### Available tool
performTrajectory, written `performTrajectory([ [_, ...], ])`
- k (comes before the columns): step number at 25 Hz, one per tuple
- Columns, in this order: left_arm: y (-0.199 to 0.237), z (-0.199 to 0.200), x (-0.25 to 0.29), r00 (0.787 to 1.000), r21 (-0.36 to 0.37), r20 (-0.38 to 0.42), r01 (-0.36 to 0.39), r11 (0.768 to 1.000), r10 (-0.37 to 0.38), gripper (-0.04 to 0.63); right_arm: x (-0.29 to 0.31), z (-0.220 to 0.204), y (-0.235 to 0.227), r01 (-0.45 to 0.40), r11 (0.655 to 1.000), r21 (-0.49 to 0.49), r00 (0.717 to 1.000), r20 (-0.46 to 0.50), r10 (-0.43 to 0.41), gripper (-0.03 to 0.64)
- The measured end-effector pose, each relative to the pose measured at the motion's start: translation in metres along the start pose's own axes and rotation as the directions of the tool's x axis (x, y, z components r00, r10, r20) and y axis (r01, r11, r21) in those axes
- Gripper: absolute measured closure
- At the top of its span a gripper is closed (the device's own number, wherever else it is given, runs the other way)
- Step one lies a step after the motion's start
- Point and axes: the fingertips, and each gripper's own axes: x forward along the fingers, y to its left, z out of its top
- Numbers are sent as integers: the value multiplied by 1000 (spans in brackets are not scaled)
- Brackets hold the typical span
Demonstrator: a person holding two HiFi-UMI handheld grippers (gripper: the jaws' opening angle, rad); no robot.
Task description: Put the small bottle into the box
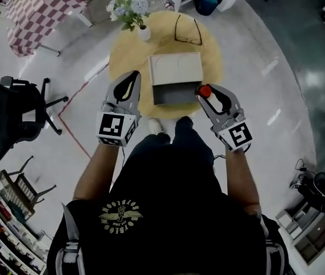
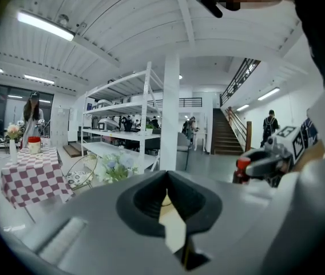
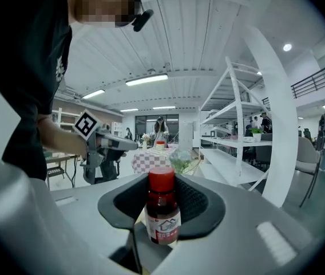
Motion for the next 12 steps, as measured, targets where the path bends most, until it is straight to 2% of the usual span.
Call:
performTrajectory([
  [8, 3, -4, -4, 999, -1, -29, -24, 1000, 24, 595, 46, -130, 3, -60, 998, 26, 992, -112, 62, 466],
  [12, 6, -4, -12, 998, 1, -44, -54, 999, 54, 595, 55, -173, 5, -85, 995, 57, 982, -167, 93, 466],
])
